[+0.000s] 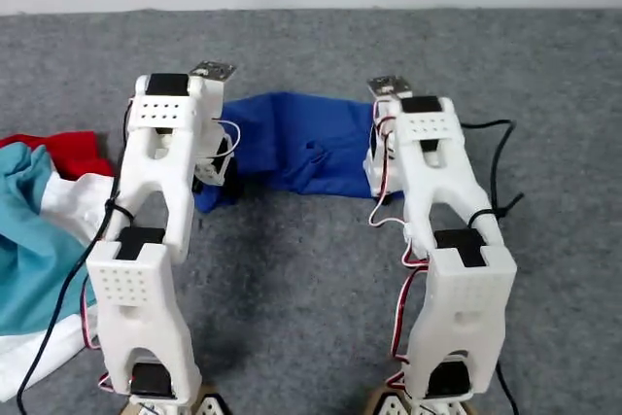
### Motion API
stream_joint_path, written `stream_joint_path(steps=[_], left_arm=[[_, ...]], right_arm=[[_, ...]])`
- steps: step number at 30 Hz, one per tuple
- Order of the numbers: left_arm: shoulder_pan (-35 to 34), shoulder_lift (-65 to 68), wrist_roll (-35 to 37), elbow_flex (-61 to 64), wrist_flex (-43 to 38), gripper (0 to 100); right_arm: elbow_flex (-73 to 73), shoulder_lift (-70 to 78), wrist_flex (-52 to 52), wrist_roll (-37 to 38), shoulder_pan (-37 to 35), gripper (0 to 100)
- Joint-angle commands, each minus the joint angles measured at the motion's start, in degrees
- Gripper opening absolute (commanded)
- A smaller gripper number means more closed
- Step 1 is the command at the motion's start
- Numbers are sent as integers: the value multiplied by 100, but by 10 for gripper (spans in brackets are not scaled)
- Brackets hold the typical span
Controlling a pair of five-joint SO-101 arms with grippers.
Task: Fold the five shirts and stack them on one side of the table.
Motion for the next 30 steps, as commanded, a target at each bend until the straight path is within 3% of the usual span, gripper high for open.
stream_joint_path(steps=[1,6,15,17,19,30], left_arm=[[0,-325,-70,-4,97,185],[0,-325,-70,13,97,185],[0,-325,-70,13,97,185],[0,-325,-70,13,97,185],[-9,-325,-70,13,97,185],[-44,-325,-79,22,97,185]], right_arm=[[167,-356,-514,0,57,237],[484,-356,-1332,26,66,223],[993,-347,-2501,149,66,64],[1064,-347,-2519,589,66,8],[1152,-365,-2501,897,66,17],[633,-426,-1253,1284,1024,10]])
